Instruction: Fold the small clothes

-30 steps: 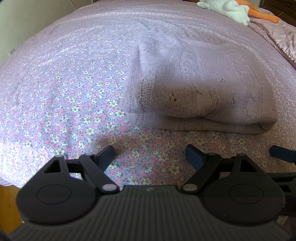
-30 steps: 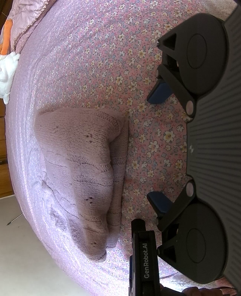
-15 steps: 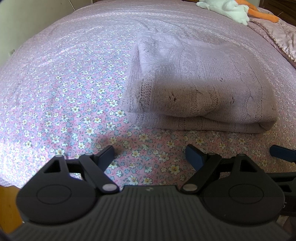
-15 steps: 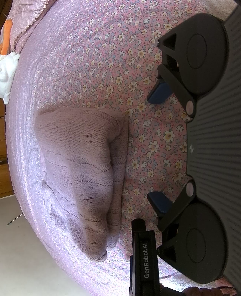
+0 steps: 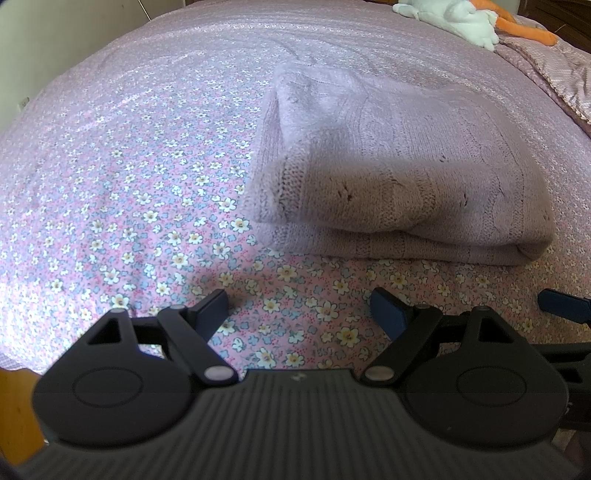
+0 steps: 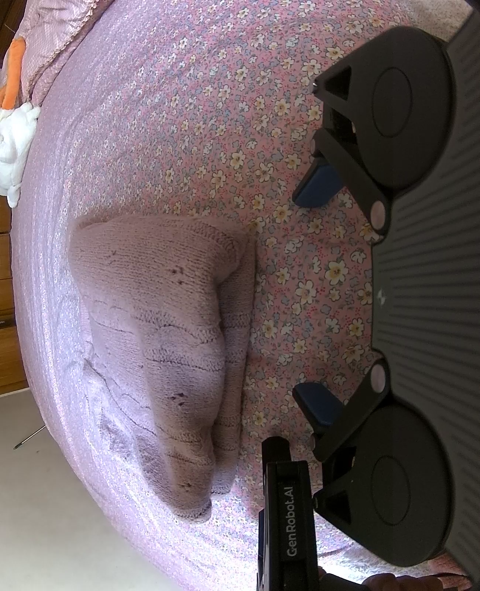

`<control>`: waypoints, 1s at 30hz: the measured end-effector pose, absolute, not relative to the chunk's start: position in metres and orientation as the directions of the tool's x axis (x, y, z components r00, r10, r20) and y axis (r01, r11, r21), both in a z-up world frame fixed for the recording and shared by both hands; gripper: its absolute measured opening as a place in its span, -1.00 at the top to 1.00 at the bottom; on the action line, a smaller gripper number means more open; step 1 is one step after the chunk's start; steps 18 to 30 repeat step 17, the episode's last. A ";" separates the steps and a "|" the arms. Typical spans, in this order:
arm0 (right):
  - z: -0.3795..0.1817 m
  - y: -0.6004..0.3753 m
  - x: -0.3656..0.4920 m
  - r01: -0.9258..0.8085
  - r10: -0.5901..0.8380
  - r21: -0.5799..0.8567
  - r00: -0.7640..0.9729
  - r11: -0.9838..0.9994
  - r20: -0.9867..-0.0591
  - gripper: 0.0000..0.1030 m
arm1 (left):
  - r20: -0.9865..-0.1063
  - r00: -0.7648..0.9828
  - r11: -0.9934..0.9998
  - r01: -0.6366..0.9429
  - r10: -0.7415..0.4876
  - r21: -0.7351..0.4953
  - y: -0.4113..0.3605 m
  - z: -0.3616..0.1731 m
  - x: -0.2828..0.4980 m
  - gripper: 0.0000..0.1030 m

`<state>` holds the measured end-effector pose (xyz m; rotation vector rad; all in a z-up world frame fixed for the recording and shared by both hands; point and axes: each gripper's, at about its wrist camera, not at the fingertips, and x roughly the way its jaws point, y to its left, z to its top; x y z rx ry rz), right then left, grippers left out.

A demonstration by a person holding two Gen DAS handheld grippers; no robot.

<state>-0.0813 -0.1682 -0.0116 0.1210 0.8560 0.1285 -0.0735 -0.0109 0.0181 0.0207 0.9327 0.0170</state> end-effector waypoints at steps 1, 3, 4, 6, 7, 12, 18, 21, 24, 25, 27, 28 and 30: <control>-0.012 -0.168 -0.081 -0.065 0.161 0.157 0.648 0.985 -0.744 -1.00 | -0.803 0.596 1.000 -0.006 0.024 0.025 -0.011 0.018 -0.073 -0.66; -0.012 -0.168 -0.081 -0.064 0.161 0.157 0.649 0.985 -0.744 -1.00 | -0.803 0.595 1.000 -0.006 0.023 0.025 -0.011 0.018 -0.073 -0.66; -0.012 -0.168 -0.081 -0.063 0.161 0.158 0.649 0.985 -0.744 -1.00 | -0.803 0.595 1.000 -0.006 0.023 0.024 -0.011 0.018 -0.074 -0.66; -0.012 -0.168 -0.082 -0.064 0.161 0.158 0.649 0.985 -0.744 -1.00 | -0.803 0.595 1.000 -0.006 0.023 0.024 -0.011 0.018 -0.074 -0.66; -0.012 -0.168 -0.082 -0.064 0.161 0.157 0.649 0.985 -0.744 -1.00 | -0.804 0.594 1.000 -0.006 0.023 0.023 -0.010 0.018 -0.074 -0.66; -0.012 -0.168 -0.082 -0.064 0.161 0.157 0.649 0.985 -0.743 -1.00 | -0.804 0.594 1.000 -0.009 0.024 0.022 -0.011 0.018 -0.075 -0.66; -0.012 -0.168 -0.082 -0.066 0.161 0.156 0.651 0.986 -0.742 -1.00 | -0.803 0.595 1.000 -0.011 0.025 0.022 -0.011 0.019 -0.075 -0.66; -0.012 -0.168 -0.082 -0.066 0.161 0.156 0.651 0.986 -0.742 -1.00 | -0.803 0.595 1.000 -0.011 0.025 0.022 -0.011 0.019 -0.075 -0.66; -0.012 -0.168 -0.082 -0.066 0.161 0.156 0.651 0.986 -0.742 -1.00 | -0.803 0.595 1.000 -0.011 0.025 0.022 -0.011 0.019 -0.075 -0.66; -0.012 -0.168 -0.082 -0.066 0.161 0.156 0.651 0.986 -0.742 -1.00 | -0.803 0.595 1.000 -0.011 0.025 0.022 -0.011 0.019 -0.075 -0.66; -0.012 -0.168 -0.082 -0.066 0.161 0.156 0.651 0.986 -0.742 -1.00 | -0.803 0.595 1.000 -0.011 0.025 0.022 -0.011 0.019 -0.075 -0.66; -0.012 -0.168 -0.082 -0.066 0.161 0.156 0.651 0.986 -0.742 -1.00 | -0.803 0.595 1.000 -0.011 0.025 0.022 -0.011 0.019 -0.075 -0.66; -0.012 -0.168 -0.082 -0.066 0.161 0.156 0.651 0.986 -0.742 -1.00 | -0.803 0.595 1.000 -0.011 0.025 0.022 -0.011 0.019 -0.075 -0.66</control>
